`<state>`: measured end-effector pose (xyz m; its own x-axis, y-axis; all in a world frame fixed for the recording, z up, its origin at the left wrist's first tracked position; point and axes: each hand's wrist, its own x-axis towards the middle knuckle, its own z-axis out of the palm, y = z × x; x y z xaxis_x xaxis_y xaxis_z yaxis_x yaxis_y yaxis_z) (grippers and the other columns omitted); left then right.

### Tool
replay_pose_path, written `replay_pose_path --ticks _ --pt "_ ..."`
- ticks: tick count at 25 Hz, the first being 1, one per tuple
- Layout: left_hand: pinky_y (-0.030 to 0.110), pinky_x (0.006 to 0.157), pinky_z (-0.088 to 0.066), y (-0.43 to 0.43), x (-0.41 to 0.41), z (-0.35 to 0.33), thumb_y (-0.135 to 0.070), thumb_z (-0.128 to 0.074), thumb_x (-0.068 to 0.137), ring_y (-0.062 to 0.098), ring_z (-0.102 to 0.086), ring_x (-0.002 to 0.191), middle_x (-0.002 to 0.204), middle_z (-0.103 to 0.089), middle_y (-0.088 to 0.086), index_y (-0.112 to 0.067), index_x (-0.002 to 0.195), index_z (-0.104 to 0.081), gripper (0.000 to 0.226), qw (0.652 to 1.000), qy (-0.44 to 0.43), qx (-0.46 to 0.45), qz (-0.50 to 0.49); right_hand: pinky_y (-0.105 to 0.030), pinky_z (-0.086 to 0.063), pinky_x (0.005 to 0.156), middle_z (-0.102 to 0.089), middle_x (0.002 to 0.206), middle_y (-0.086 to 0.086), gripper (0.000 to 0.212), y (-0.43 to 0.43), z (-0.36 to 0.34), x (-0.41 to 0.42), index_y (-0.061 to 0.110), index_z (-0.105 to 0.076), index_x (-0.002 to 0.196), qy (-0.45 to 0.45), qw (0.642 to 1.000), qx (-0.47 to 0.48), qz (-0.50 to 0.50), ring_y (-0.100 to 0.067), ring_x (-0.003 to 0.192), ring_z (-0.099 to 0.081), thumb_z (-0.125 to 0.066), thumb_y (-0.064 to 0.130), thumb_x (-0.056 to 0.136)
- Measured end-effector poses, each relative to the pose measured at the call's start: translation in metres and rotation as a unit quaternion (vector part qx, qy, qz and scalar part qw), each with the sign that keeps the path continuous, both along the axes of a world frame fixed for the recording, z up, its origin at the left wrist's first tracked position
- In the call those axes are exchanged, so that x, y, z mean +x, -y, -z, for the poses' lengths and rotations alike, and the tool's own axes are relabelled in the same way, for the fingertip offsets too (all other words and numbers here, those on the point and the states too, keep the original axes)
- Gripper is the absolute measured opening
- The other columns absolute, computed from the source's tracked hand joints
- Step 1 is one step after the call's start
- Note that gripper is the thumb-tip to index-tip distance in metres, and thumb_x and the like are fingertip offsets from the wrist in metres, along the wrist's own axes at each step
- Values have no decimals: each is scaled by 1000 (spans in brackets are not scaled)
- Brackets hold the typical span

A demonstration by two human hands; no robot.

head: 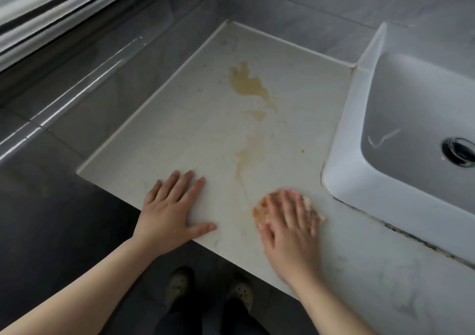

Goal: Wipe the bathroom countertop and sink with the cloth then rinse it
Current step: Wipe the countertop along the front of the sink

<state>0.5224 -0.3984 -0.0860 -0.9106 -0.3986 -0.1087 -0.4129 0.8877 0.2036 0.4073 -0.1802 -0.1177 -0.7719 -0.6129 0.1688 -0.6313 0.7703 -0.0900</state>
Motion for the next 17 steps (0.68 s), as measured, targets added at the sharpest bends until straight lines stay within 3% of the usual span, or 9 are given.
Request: replay_pose_path --ticks 3,6,9,11,14,17 --pt "31 112 7 11 7 5 -84 -10 73 13 4 142 155 -7 -9 -35 147 -14 89 1000 -5 -2 31 -55 -28 105 -54 135 -17 56 11 2 -3 16 -61 125 -21 986 -24 161 -32 129 -30 -36 42 82" --pt "35 112 7 40 24 6 -79 -5 77 17 1 143 155 -12 -7 -32 146 -21 85 1000 -16 -7 15 -54 -22 105 -55 132 -19 53 68 -5 43 17 -62 124 -25 995 -32 91 -35 129 -32 -39 41 82" --pt "38 112 8 78 44 3 -76 0 73 20 6 144 157 -8 -3 -33 147 -15 86 998 2 -29 -47 -54 -22 107 -55 135 -12 51 153 -12 69 23 -61 124 9 999 -36 4 -34 131 -39 -41 42 82" --pt "41 113 1 104 52 3 -72 2 74 24 -1 144 157 -12 -1 -31 147 -18 86 998 10 -37 -55 -52 -24 106 -56 134 -6 50 188 -16 63 28 -61 124 16 1000 -22 -14 -31 130 -44 -40 44 81" --pt "45 107 -27 130 65 8 -69 -4 85 30 -31 136 147 -38 9 -19 139 -40 82 999 3 -38 -36 -57 -32 101 -57 133 -3 49 165 -8 56 34 -60 123 16 1000 1 24 -31 128 -47 -40 45 80" --pt "39 106 -23 131 70 9 -60 -8 92 31 -39 130 141 -45 14 -10 135 -45 76 999 -13 -22 -37 -64 -32 98 -55 135 -8 50 123 -10 61 29 -60 125 12 990 6 137 -35 130 -43 -37 43 83"
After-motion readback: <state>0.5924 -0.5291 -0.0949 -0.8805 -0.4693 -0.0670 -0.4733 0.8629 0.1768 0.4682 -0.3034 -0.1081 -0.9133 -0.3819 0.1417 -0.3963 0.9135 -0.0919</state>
